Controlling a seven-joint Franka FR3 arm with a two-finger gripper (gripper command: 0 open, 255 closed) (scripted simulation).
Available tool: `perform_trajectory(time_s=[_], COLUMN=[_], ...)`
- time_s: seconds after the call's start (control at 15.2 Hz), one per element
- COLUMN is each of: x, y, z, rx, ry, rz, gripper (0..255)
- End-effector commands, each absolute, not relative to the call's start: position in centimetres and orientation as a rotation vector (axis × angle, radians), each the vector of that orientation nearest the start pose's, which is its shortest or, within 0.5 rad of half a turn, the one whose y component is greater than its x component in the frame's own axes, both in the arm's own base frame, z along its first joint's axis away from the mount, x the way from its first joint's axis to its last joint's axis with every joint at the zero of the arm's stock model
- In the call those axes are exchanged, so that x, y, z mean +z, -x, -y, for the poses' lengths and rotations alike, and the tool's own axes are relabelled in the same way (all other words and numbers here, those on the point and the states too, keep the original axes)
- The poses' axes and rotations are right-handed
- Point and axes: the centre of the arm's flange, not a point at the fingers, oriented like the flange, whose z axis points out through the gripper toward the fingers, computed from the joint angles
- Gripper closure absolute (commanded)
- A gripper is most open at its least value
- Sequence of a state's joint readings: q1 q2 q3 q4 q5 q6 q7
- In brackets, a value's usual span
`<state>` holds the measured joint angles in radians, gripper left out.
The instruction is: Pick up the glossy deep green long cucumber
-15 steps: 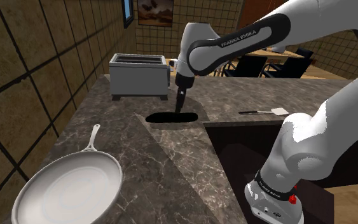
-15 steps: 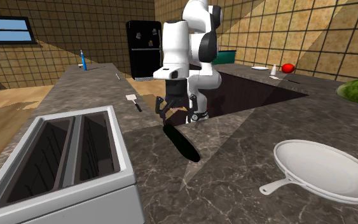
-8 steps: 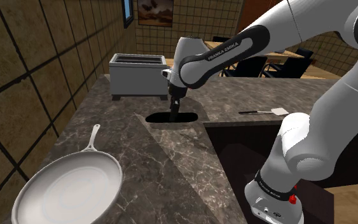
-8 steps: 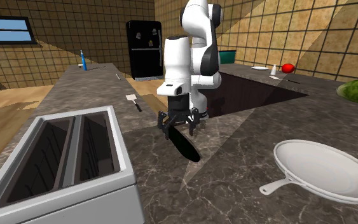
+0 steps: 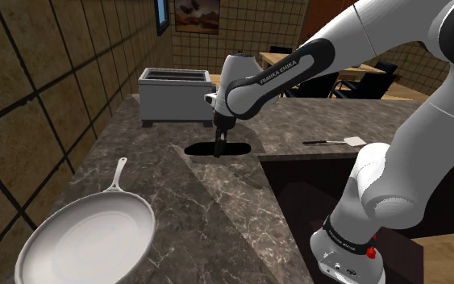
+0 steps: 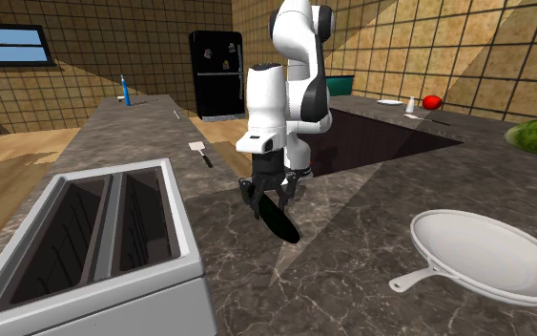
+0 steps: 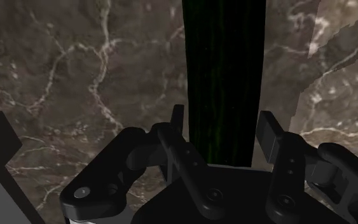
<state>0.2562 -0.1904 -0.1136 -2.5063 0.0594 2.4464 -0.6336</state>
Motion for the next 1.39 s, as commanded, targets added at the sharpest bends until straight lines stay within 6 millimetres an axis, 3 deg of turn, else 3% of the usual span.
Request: perform_trajectory(time_s=[0.0,0.33,1.32], x=[36.4,36.4,44.3], y=[-45.6,-45.6,-45.6], z=[-6.6,-6.6,-6.6], rx=[-0.218,-0.218,-0.218], ry=[2.898,2.898,2.898], rz=[1.113,1.113,1.113], gripper=[255,255,255])
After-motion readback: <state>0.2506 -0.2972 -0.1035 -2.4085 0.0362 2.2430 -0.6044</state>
